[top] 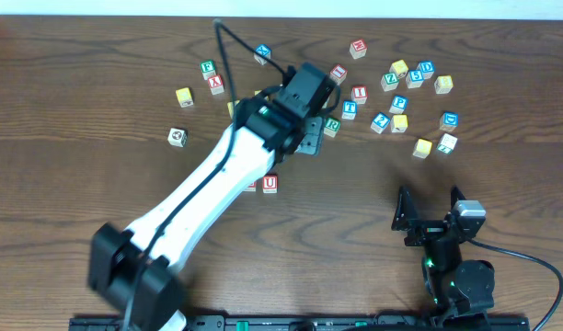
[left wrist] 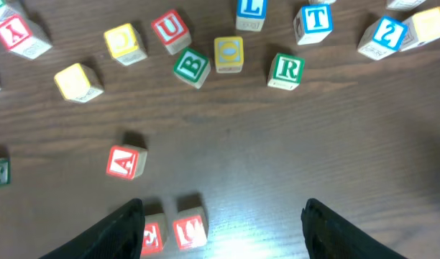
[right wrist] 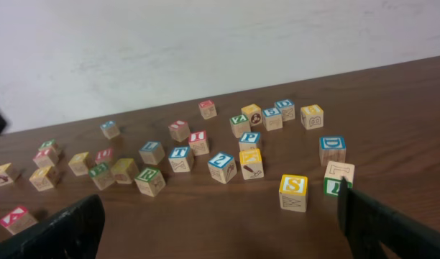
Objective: Spell out NEURIPS
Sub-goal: 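Move the left gripper up-right toward the green R block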
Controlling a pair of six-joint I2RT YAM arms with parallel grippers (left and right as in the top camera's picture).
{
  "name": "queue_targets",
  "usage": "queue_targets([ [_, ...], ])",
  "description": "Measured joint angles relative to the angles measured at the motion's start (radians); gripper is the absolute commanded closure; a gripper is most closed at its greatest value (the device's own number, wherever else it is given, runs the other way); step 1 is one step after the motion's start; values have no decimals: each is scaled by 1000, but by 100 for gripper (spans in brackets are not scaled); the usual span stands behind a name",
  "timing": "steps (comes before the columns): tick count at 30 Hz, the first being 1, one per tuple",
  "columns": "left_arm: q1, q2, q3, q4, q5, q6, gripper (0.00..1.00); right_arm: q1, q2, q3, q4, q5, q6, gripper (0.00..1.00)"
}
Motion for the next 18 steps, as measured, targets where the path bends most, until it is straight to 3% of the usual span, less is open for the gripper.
queue_targets([
  [18,6,424,364,-51,25,243,31,0,0,0,0,0,0,1],
])
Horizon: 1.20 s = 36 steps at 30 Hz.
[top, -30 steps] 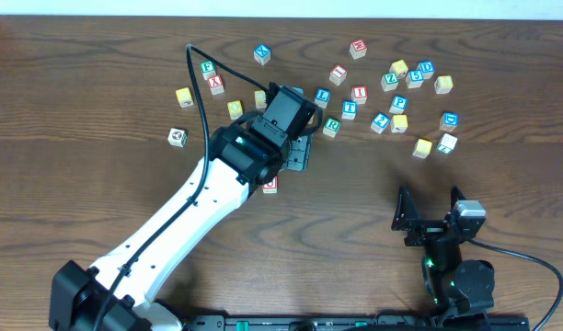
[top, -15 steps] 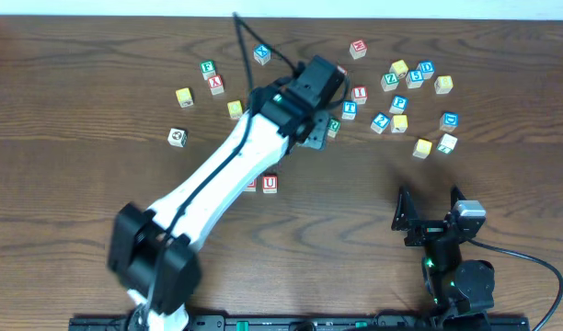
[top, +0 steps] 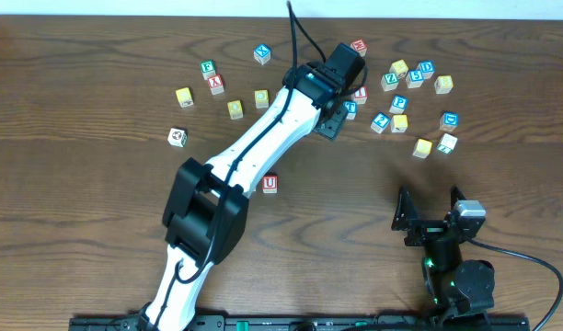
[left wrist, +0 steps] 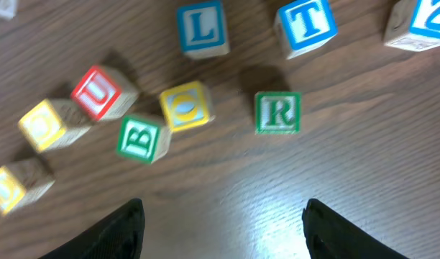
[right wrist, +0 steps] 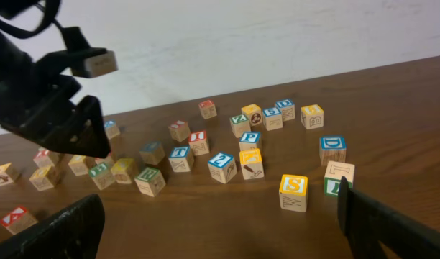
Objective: Spell out NEURIPS
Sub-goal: 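Move the left gripper up-right toward the green R block, then lower the left gripper and grasp the green R block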
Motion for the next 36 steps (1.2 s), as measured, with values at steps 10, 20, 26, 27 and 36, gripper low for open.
queue_targets([
  [10,0,30,11,93,128,38,31,0,0,0,0,0,0,1],
  [20,0,72,18,118,201,38,31,0,0,0,0,0,0,1],
  [26,0,157,18,152,211,39,31,0,0,0,0,0,0,1],
  [27,0,159,18,158,211,39,31,0,0,0,0,0,0,1],
  [36,0,159,18,214,211,39,31,0,0,0,0,0,0,1],
])
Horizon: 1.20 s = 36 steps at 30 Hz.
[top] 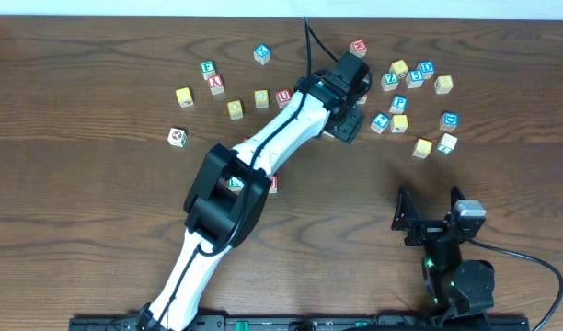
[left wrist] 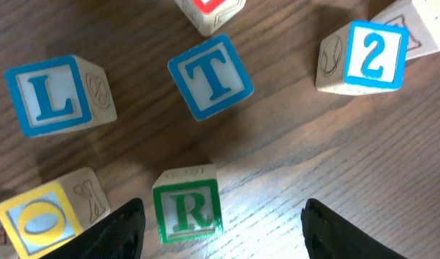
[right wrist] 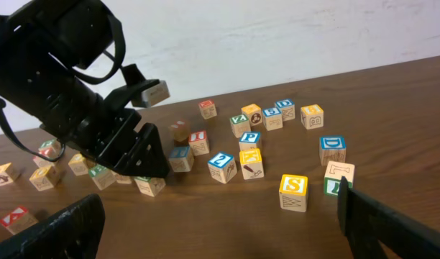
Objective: Spell out NEURIPS
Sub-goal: 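Lower the left gripper and grasp the green R block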
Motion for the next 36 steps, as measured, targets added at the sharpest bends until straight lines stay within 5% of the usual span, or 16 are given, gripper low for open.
queue_targets([
  [25,0,55,0,21,-118,0,32,0,0,0,0,0,0,1],
  [36,0,55,0,8,-125,4,40,0,0,0,0,0,0,1],
])
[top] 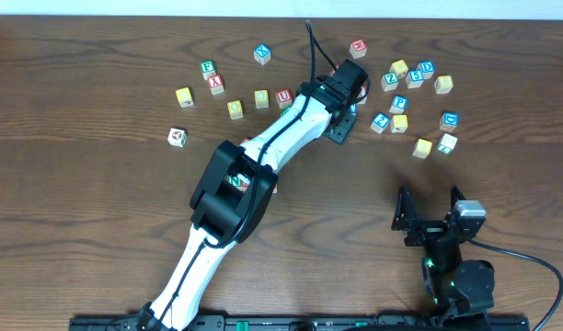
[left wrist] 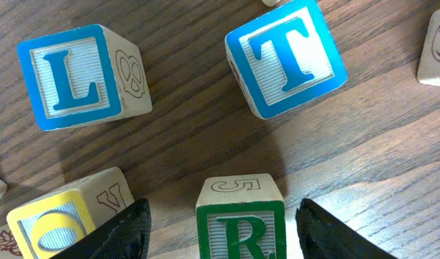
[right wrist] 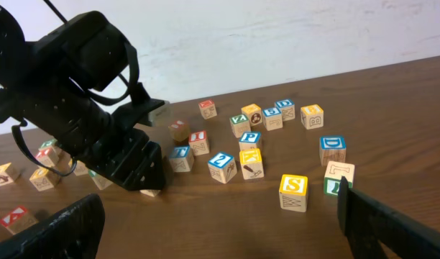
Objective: Spell out NEURIPS
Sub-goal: 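Lower the left gripper and grasp the green R block, then carry the R block to the right of the U block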
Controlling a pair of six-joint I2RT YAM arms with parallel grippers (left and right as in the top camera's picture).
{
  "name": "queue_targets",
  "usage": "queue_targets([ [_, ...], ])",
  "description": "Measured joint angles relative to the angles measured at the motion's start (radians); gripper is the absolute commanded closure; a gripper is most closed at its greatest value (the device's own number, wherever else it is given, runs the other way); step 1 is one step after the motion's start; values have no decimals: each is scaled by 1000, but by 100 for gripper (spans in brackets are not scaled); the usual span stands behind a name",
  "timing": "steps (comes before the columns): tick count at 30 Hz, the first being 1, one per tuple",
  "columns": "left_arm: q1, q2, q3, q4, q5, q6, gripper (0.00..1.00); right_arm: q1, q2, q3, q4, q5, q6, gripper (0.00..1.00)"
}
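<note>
A green R block (left wrist: 241, 219) sits on the table between the fingers of my left gripper (left wrist: 221, 216), which is open and low around it, not touching it. In the overhead view the left gripper (top: 340, 121) hides that block. Near it lie a blue L block (left wrist: 82, 75), a blue T block (left wrist: 286, 54) and a yellow O block (left wrist: 58, 224). A red U block (top: 283, 96), a blue P block (top: 399, 104) and a yellow S block (right wrist: 293, 191) lie loose. My right gripper (right wrist: 220, 223) rests open near the front edge, holding nothing.
Several more letter blocks are scattered across the far half of the table (top: 97, 211). A red block (top: 274, 187) peeks out beside the left arm's elbow at mid-table. A blue D block (right wrist: 333, 147) stands just behind the S block.
My left gripper has come lower and shifted, so the R block now stands centred between its open fingers instead of by the left finger. The right arm has not moved.
My left gripper hung open high above two red blocks at mid-table. Then it was farther back with the R block ahead of it. Then it was lower, the R near its left finger. It now straddles the R, still open.
</note>
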Motion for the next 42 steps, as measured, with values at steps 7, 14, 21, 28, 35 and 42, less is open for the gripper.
queue_targets([
  [7,0,0,0,0,0,11,46,0,0,0,0,0,0,1],
  [14,0,0,0,0,0,11,53,0,0,0,0,0,0,1],
  [21,0,0,0,-3,10,11,56,0,0,0,0,0,0,1],
  [28,0,0,0,-3,31,11,56,0,0,0,0,0,0,0],
  [35,0,0,0,-3,33,14,68,0,0,0,0,0,0,1],
  [42,0,0,0,0,43,11,80,0,0,0,0,0,0,1],
])
